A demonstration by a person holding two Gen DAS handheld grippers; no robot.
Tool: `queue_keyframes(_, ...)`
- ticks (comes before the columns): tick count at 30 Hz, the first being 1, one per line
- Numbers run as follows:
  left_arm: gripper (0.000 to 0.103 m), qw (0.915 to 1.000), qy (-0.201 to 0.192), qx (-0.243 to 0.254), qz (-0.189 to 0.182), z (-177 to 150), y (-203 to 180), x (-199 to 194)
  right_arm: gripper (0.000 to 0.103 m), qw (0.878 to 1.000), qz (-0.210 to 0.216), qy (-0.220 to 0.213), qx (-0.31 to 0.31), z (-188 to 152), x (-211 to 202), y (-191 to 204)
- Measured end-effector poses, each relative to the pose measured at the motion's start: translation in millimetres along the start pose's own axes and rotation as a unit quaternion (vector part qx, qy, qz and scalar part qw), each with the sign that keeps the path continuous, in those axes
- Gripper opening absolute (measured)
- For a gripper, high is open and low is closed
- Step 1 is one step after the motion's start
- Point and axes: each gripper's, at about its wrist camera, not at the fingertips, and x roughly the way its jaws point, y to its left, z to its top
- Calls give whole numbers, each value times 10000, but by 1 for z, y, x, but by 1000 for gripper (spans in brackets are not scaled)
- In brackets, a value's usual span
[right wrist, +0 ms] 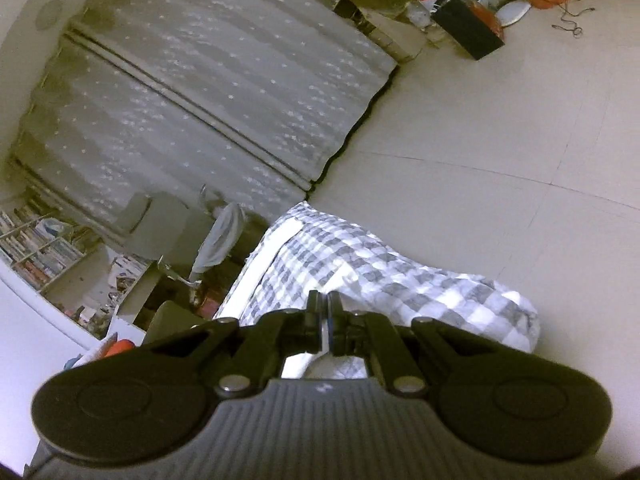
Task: Fold clothes
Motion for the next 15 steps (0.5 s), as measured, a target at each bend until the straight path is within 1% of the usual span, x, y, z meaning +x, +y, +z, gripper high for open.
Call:
queue_keyframes(3, 1, 9999, -88, -7, -54, 3, -4, -6, 5, 9997, 201, -121, -80, 8, -5, 11)
queue_keyframes(6, 1, 9998, -155, 0, -78, 5, -7, -11, 5, 9988, 356, -201, -286, 12, -9, 21)
queue_keyframes(8, 1, 9998, -159, 5, -73, 3, -7, -11, 5, 9990, 201, -92, -376, 10, -3, 20)
queue_keyframes(11, 1, 10000, -50, -2, 8, 0, -4, -4, 5, 9995, -176, 264, -58, 4, 10, -1)
queue_keyframes(13, 1, 10000, -25, 8, 27, -1, -1, -3, 6, 9992, -234, 327, 67, -1, 13, -8)
queue_keyframes(14, 1, 10000, -32, 33, 29, -1, -1, -3, 8, 9992, -214, 326, 56, -2, 13, -9)
queue_keyframes(15, 1, 10000, -36, 53, 23, -1, -1, -3, 13, 9992, -197, 330, 76, -2, 12, -10)
